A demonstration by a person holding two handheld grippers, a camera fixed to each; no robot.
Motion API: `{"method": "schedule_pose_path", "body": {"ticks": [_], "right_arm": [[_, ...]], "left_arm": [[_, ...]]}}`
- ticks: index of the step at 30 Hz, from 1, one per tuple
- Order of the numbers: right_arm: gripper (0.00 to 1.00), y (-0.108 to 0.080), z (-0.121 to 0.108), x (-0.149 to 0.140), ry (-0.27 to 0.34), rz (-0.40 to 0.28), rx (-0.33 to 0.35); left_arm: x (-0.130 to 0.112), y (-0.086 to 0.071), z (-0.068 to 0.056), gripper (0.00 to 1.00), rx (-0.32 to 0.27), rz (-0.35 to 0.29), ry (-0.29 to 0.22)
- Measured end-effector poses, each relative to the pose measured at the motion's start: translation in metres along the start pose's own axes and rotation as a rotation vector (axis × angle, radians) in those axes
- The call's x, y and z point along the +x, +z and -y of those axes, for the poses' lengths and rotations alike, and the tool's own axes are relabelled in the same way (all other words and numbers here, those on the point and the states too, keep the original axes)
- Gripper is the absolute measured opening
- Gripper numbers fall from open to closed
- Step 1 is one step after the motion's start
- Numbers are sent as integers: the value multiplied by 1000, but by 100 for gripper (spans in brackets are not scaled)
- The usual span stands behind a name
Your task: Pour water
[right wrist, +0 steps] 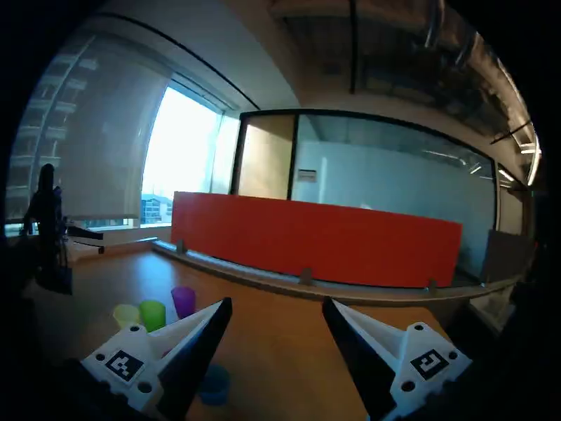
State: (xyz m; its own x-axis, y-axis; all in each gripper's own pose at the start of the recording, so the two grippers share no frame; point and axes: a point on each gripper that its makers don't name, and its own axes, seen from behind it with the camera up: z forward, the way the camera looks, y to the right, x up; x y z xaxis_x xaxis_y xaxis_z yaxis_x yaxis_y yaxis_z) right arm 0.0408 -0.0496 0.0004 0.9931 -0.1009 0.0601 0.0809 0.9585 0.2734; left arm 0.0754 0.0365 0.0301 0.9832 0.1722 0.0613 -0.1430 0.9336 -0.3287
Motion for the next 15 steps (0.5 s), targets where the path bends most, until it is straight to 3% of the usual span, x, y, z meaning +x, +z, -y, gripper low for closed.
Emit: {"method": "schedule_pose_path", "body": {"ticks": [6, 15], "right_arm": [[100, 1, 11, -2, -56, 47, 74], [100, 4, 21, -7, -75, 91, 151]], "left_arm": [[0, 7, -9, 96, -72, 23, 22], [-7, 17, -25, 96, -158, 76, 66]]}}
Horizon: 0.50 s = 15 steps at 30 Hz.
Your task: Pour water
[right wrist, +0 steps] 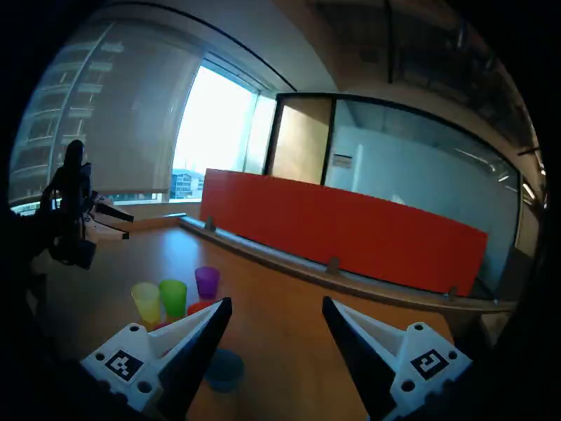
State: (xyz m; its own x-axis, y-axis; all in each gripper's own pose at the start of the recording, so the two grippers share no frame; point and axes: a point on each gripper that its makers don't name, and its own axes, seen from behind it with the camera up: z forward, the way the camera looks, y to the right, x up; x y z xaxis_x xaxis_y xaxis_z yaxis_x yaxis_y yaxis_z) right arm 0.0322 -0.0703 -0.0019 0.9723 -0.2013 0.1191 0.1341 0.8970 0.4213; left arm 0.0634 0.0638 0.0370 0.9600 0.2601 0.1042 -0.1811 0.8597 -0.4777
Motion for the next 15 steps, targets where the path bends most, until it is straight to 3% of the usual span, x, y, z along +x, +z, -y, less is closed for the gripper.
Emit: {"method": "schedule_pose_path", "body": {"ticks": [7, 15], "right_arm": [[100, 4, 4, 4, -57, 19, 43], [100, 9, 18, -9, -148, 74, 128]], "left_arm": [[7, 5, -3, 96, -33, 11, 30], [9, 10, -9, 96, -71, 35, 107]]}}
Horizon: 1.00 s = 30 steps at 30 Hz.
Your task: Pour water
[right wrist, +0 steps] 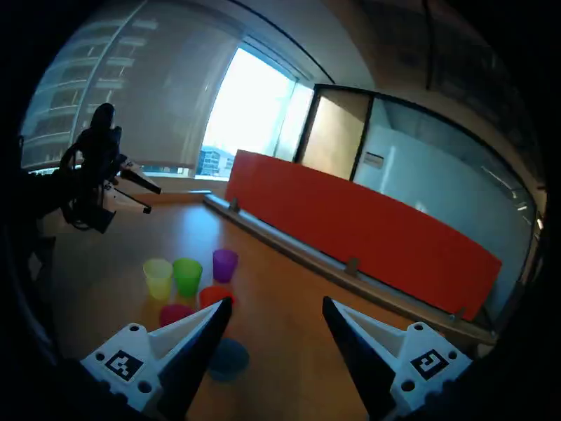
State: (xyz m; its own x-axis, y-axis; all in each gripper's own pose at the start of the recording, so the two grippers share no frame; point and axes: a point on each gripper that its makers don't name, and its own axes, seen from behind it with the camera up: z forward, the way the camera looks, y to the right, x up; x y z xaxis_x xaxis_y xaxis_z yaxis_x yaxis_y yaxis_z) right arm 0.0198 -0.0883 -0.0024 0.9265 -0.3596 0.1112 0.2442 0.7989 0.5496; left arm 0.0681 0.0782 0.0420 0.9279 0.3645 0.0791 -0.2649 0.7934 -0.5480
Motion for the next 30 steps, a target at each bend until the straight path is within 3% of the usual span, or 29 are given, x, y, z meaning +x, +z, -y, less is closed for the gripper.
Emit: {"method": "schedule_pose_path", "body": {"ticks": [6, 15, 30], "right_arm": [[100, 7, 11, -14, -49, 48, 68], [100, 17, 23, -37, -86, 124, 149], [100, 35, 39, -80, -60, 202, 233]], "left_arm": [[-7, 7, -5, 96, -40, 28, 34], [-23, 21, -8, 96, -89, 80, 45], [-50, 39, -1, 96, -93, 120, 26]]}}
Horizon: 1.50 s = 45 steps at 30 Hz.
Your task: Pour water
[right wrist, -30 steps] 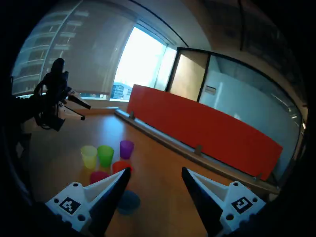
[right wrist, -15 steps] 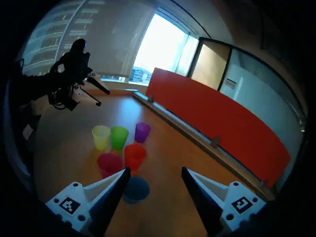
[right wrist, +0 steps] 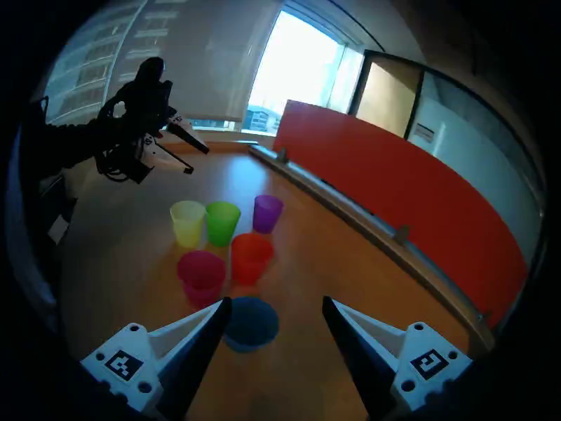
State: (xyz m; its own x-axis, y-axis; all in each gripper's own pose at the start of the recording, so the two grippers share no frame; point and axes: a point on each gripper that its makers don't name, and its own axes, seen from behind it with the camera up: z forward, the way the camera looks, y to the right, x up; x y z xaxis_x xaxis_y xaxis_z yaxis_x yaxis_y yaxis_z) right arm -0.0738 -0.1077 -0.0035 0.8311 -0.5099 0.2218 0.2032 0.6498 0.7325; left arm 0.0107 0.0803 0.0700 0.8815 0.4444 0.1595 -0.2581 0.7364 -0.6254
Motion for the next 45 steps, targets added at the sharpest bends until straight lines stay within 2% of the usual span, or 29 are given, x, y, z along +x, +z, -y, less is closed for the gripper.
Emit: {"method": "schedule_pose_path", "body": {"ticks": [12, 24, 45], "right_arm": [[100, 21, 17, -36, 55, 52, 62], [100, 34, 28, -58, 91, 88, 107], [100, 62, 37, -75, 131, 102, 146]], "left_arm": [[-13, 11, 4, 97, 3, 16, -26], [-19, 13, 10, 96, 16, 25, -40], [-28, 16, 15, 96, 26, 40, -40]]}}
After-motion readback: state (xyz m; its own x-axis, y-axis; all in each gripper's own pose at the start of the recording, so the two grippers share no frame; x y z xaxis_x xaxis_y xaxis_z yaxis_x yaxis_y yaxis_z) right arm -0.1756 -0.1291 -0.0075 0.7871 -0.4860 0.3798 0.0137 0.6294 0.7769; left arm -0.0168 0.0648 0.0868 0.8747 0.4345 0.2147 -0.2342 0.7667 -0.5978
